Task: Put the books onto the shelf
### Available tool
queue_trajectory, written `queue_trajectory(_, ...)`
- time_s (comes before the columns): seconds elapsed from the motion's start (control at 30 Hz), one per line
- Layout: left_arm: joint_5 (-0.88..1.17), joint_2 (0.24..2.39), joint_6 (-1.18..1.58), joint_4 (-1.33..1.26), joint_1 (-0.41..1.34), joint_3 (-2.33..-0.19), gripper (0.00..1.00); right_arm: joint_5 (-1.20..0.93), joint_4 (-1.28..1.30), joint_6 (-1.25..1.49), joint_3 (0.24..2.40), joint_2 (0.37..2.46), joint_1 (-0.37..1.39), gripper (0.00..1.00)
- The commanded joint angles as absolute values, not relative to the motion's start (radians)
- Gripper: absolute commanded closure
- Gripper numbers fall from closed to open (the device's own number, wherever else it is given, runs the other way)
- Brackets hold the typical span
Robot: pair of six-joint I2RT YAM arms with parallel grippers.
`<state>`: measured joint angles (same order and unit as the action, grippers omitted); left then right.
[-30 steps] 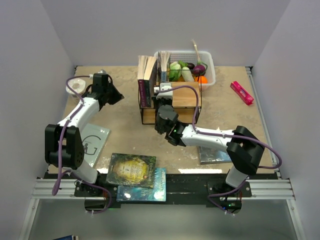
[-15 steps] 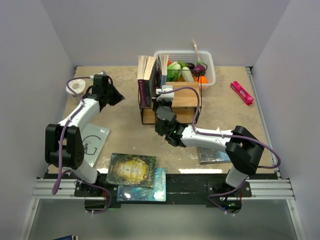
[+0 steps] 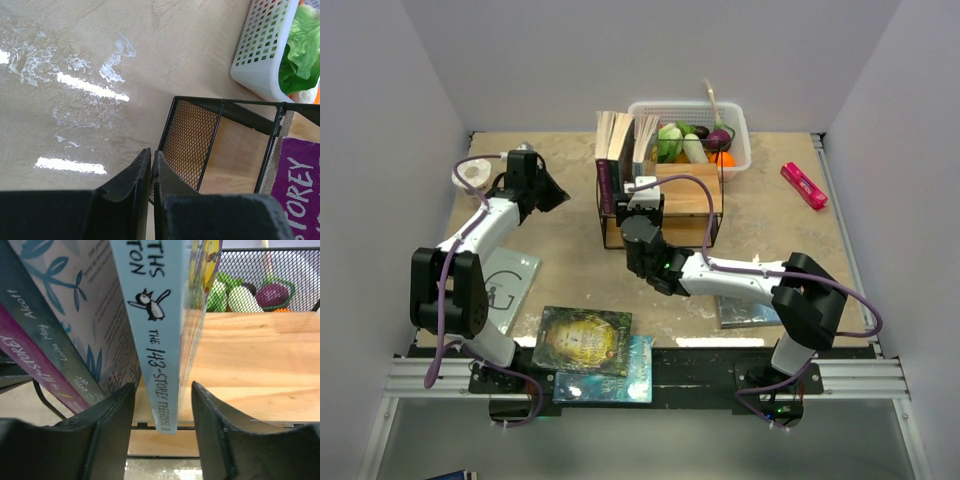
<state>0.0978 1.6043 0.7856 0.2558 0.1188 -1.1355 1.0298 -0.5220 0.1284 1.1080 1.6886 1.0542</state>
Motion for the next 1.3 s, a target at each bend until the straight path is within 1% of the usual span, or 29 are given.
queue_trajectory(0.0,0.104,1.585,0.798,0.23,0.11,-1.135,0.88,1.055,-0.447,0.163,1.164,1.635,1.066,0.43)
queue_trajectory(0.07,0.104,1.58,0.799,0.232,0.11,-1.137,0.88,1.054,-0.417,0.17,1.172,1.626,1.069,0.39)
queue_trajectory(0.37,0.097,1.571,0.801,0.264,0.11,-1.154,0.89,1.046,-0.261,0.17,1.193,1.516,1.107,0.26)
queue_trajectory(0.43,0.097,1.575,0.802,0.278,0.11,-1.166,0.89,1.025,-0.207,0.178,1.195,1.488,1.111,0.22)
queue_trajectory(0.6,0.095,1.58,0.795,0.305,0.11,-1.199,0.88,0.985,-0.059,0.198,1.193,1.385,1.124,0.18)
queue_trajectory(0.73,0.083,1.582,0.785,0.334,0.11,-1.221,0.89,0.969,-0.028,0.206,1.132,1.244,1.132,0.18)
queue_trajectory(0.8,0.083,1.582,0.787,0.341,0.112,-1.233,0.88,0.956,-0.031,0.212,1.086,1.145,1.134,0.25)
queue_trajectory(0.83,0.083,1.585,0.79,0.345,0.11,-1.236,0.88,0.939,-0.043,0.206,1.069,1.122,1.129,0.31)
queue_trajectory(0.87,0.086,1.588,0.793,0.347,0.109,-1.244,0.88,0.931,-0.051,0.201,1.057,1.103,1.124,0.45)
queue_trajectory(0.93,0.1,1.597,0.805,0.345,0.109,-1.255,0.88,0.904,-0.003,0.224,1.084,1.123,1.091,0.67)
queue_trajectory(0.97,0.106,1.601,0.811,0.344,0.109,-1.264,0.88,0.884,0.059,0.254,1.15,1.147,1.071,0.89)
queue_trajectory(1.0,0.115,1.611,0.822,0.336,0.109,-1.27,0.88,0.847,0.151,0.317,1.184,1.201,1.045,1.0)
queue_trajectory(1.03,0.139,1.615,0.825,0.33,0.109,-1.273,0.88,0.806,0.178,0.345,1.209,1.224,0.99,1.0)
queue_trajectory(1.07,0.155,1.617,0.831,0.321,0.109,-1.278,0.89,0.713,0.19,0.372,1.238,1.241,0.968,1.0)
queue_trajectory(1.13,0.219,1.614,0.854,0.247,0.11,-1.267,0.89,0.59,0.148,0.47,1.246,1.278,0.882,1.0)
queue_trajectory(1.2,0.277,1.615,0.87,0.218,0.11,-1.261,0.89,0.514,0.133,0.541,1.255,1.314,0.839,1.0)
queue_trajectory(1.27,0.313,1.615,0.87,0.204,0.11,-1.264,0.89,0.491,0.129,0.633,1.265,1.348,0.787,1.0)
